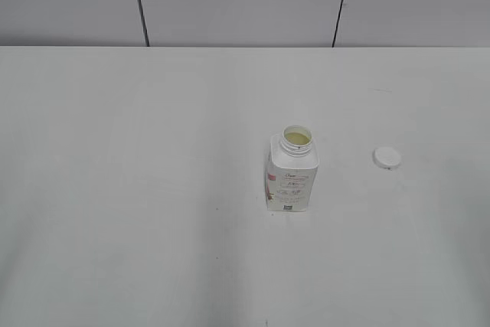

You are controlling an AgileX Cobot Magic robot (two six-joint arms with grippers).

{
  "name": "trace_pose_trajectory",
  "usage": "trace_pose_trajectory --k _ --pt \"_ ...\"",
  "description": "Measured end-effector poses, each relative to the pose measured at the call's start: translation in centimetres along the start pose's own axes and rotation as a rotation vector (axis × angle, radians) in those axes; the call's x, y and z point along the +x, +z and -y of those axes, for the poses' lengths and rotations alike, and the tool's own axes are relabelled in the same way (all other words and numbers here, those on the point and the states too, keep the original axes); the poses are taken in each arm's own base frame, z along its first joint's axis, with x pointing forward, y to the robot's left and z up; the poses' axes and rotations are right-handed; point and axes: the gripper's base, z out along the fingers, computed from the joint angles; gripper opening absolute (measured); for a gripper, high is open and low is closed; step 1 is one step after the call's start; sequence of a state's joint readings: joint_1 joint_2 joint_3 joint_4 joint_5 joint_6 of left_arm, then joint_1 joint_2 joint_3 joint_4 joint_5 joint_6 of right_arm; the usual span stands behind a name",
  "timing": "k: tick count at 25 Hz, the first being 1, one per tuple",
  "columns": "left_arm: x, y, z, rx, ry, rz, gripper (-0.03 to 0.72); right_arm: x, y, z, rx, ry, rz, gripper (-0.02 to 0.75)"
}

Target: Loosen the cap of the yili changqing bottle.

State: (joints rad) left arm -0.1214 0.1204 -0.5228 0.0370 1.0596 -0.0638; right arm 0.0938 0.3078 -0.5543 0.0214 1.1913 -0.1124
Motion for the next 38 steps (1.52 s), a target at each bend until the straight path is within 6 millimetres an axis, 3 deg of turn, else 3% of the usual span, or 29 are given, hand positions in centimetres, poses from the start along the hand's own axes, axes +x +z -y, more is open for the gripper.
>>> trace_pose_trajectory --k 6,16,30,38 --pt "1.1 -1.7 -0.1 0.009 -0.006 0.122 0.529 0.9 -1.0 -0.1 0.01 0.007 0.108 0.582" --pt "1.1 -1.7 -0.1 0.01 -0.005 0.125 0.529 3.2 -2.6 -0.4 0.03 0.024 0.349 0.582" --pt "1.2 -1.6 0.0 0.011 -0.007 0.123 0.527 3.2 -2.6 -0.3 0.036 0.039 0.364 0.582" --pt "1.2 -1.7 0.0 -0.072 -0.054 0.126 0.526 3.2 -2.6 -0.3 0.035 0.042 0.365 0.582"
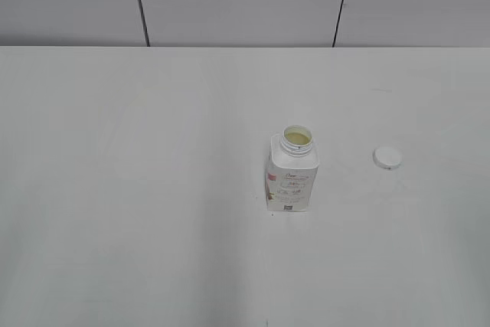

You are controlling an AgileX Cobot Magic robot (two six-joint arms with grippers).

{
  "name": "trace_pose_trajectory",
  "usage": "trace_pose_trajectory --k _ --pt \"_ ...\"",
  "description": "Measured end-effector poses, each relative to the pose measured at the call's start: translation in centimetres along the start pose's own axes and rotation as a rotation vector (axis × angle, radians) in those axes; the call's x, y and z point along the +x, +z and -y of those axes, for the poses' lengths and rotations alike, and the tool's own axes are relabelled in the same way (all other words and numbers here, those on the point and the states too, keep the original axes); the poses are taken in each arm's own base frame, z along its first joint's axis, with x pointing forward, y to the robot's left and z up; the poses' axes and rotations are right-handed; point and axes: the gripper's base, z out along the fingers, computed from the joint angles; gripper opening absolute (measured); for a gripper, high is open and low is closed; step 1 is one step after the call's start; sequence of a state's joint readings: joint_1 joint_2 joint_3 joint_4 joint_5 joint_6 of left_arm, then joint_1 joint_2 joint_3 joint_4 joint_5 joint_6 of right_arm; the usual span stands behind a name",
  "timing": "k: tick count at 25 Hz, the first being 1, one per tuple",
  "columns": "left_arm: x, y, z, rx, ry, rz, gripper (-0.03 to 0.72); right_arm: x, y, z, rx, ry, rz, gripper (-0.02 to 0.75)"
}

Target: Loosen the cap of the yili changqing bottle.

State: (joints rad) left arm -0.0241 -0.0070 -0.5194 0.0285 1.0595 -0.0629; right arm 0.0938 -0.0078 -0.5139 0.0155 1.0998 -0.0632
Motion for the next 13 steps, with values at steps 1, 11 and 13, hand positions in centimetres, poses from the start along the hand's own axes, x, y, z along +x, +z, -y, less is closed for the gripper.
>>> trace_pose_trajectory --k 1,11,13 --pt "0.0 0.0 0.0 -0.001 -0.001 0.0 0.526 0.0 0.0 0.0 0.0 0.0 0.0 0.582" --pt "0.0 0.0 0.0 -0.003 -0.002 0.0 0.526 -0.01 0.0 0.0 0.0 0.001 0.001 0.582" --pt "0.0 0.0 0.0 -0.003 -0.002 0.0 0.526 -0.01 0.0 0.0 0.0 0.001 0.002 0.582"
